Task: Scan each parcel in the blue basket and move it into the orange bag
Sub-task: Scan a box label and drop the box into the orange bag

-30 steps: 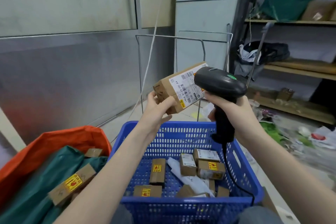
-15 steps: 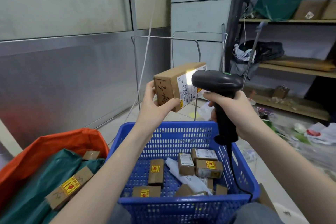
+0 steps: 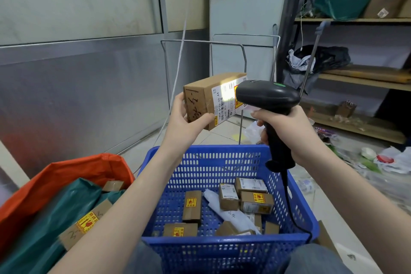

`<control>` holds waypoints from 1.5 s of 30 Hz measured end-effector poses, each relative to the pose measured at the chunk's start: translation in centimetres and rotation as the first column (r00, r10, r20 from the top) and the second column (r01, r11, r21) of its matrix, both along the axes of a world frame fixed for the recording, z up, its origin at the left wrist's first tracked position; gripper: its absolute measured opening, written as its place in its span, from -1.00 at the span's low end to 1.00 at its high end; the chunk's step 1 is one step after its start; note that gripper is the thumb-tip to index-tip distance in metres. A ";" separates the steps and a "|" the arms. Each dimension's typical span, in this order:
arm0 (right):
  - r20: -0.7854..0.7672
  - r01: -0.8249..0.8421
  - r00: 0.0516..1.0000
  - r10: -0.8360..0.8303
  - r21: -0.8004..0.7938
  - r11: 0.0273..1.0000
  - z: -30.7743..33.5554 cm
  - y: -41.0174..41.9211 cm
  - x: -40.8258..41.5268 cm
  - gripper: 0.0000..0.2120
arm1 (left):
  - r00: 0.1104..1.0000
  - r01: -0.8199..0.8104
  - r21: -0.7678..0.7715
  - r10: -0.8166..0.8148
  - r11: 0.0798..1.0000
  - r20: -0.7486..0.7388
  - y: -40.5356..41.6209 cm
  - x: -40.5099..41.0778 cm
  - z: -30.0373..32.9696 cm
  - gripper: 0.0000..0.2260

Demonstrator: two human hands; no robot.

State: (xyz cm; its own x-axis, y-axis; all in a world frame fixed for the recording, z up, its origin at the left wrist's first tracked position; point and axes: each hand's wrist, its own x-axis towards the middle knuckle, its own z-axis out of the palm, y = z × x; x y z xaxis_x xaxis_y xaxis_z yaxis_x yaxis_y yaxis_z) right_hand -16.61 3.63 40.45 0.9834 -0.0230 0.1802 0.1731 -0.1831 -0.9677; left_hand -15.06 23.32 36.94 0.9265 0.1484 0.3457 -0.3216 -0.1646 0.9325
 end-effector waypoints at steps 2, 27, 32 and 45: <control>0.006 0.004 1.000 -0.004 -0.008 1.000 -0.1 0.1 0.0 -0.85 | 1.000 -0.007 -0.002 0.007 1.000 -0.003 0.1 0.1 0.0 -0.47; -0.014 -0.094 0.995 0.094 0.032 0.995 -3.6 6.8 1.8 -0.85 | 0.975 -0.207 -0.169 0.188 0.964 -0.120 7.2 -0.1 -3.4 -0.59; -0.075 -0.176 0.982 0.175 -0.011 0.984 -6.1 12.3 3.0 -0.93 | 0.921 -0.381 -0.244 0.344 0.892 -0.184 13.6 -0.7 -5.4 -0.60; -0.356 -0.388 0.877 0.324 -0.125 0.913 -16.1 25.6 7.1 -0.84 | 0.716 -0.651 -0.059 0.587 0.757 -0.377 26.7 -1.9 -17.8 -0.47</control>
